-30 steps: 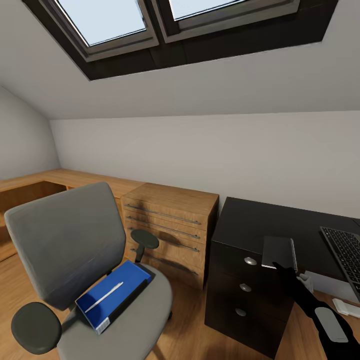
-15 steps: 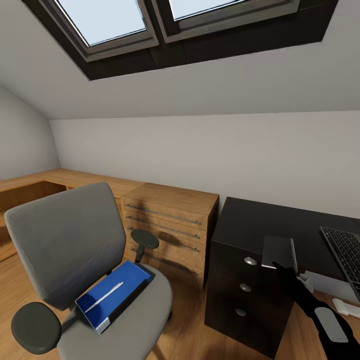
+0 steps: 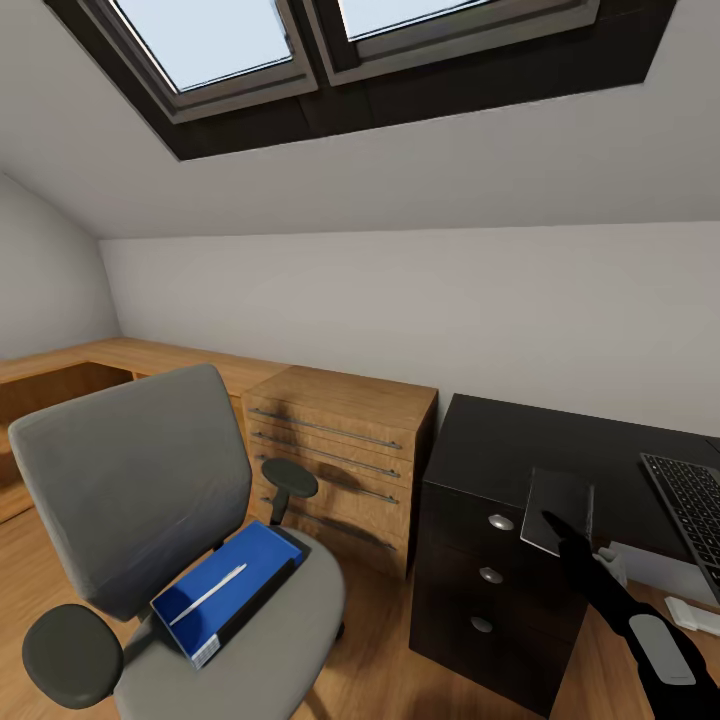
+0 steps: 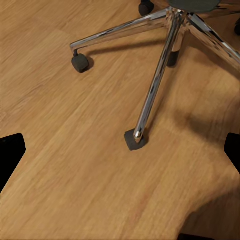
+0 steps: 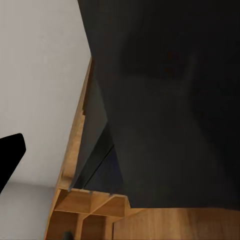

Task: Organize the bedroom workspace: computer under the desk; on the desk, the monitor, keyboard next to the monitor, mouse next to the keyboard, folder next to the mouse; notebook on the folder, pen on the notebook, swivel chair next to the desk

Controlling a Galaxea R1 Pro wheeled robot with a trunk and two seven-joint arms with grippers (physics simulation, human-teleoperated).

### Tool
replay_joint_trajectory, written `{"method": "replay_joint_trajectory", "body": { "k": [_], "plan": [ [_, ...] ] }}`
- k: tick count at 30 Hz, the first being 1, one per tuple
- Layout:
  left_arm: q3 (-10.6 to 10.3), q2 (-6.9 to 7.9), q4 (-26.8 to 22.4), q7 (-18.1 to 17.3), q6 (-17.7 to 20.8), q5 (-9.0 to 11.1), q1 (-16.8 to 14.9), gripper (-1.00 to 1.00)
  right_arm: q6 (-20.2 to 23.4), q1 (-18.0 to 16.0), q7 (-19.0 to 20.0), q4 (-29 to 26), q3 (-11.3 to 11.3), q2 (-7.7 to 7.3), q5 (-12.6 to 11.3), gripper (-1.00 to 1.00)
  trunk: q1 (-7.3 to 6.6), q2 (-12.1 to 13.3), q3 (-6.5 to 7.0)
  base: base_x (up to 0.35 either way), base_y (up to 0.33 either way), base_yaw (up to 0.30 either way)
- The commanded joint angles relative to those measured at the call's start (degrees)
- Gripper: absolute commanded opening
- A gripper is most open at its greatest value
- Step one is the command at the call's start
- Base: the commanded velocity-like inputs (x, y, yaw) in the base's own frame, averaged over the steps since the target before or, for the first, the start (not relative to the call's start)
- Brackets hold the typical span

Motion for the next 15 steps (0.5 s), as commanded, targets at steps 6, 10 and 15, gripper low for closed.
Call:
{"method": "replay_joint_trajectory", "body": {
  "k": [6,10,15],
  "plan": [
    [0.44,0.00,-0.09,-0.60,0.03,0.20,0.01,1.00,0.45,-0.04,0.06,-0.03,-0.18,0.01,-0.39,1.00,0.00,-0.02,-0.05,0.000,0.000,0.000],
    [0.44,-0.01,-0.09,-0.60,0.03,0.20,0.01,1.00,0.44,-0.04,0.06,-0.04,-0.18,0.01,-0.36,1.00,0.00,-0.02,-0.05,0.000,0.000,0.000],
    [0.44,-0.02,-0.09,-0.60,0.03,0.20,0.03,1.00,0.43,-0.04,0.06,-0.04,-0.18,0.00,-0.36,1.00,0.00,-0.02,-0.05,0.000,0.000,0.000]
  ]
}}
